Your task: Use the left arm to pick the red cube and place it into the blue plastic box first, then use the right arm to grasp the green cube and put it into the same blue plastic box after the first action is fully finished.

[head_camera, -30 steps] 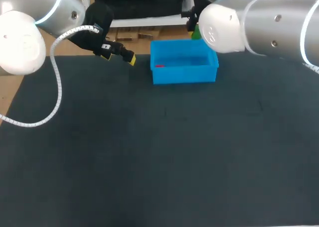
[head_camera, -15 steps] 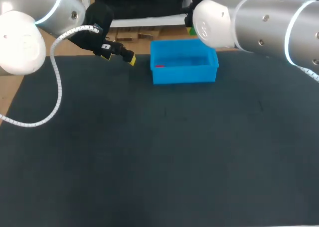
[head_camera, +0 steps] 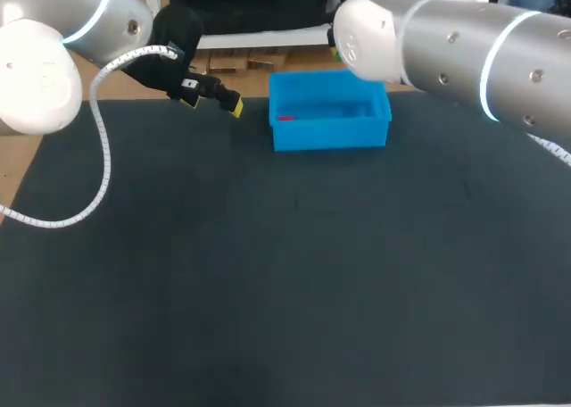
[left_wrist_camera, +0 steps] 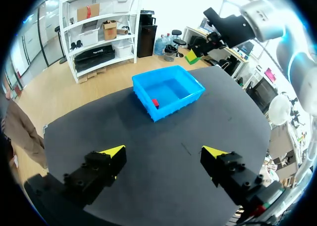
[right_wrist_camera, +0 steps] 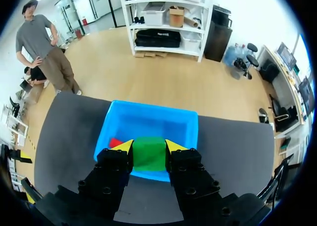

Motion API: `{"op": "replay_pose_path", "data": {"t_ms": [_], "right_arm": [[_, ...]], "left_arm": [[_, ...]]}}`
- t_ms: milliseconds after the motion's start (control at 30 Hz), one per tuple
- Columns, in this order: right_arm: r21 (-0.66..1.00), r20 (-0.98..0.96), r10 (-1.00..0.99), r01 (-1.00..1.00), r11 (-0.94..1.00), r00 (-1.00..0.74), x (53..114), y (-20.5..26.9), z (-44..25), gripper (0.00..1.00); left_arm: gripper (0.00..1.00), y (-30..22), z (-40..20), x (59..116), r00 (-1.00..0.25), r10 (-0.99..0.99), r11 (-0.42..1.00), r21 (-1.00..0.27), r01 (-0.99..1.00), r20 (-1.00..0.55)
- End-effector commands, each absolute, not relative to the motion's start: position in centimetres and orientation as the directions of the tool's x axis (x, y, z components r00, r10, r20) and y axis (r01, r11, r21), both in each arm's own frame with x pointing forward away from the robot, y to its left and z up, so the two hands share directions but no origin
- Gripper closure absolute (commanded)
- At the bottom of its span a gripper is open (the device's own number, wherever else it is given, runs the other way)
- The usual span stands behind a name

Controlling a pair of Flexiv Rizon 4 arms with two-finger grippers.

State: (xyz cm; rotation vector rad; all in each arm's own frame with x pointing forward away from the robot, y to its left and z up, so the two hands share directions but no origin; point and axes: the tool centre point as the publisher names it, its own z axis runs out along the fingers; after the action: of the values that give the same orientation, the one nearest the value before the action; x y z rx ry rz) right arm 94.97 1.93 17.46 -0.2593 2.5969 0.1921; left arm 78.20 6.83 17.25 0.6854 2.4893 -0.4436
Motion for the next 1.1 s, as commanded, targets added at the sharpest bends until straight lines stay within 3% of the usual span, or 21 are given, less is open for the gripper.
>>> {"op": "replay_pose_path", "data": {"t_ms": [33, 1100], "right_arm": [[0.088, -0.501, -0.15, -0.222, 0.971, -0.852, 96.0, 2.1, 17.2, 1.0], [0.063, -0.495, -0.162, -0.221, 0.973, -0.854, 98.0, 1.5, 15.6, 1.0]], "left_arm": [[0.0, 7.0, 17.2, 78.2, -0.736, 0.38, 0.815, -0.173, 0.553, -0.56], [0.0, 7.0, 17.2, 78.2, -0.736, 0.38, 0.815, -0.173, 0.553, -0.56]]}}
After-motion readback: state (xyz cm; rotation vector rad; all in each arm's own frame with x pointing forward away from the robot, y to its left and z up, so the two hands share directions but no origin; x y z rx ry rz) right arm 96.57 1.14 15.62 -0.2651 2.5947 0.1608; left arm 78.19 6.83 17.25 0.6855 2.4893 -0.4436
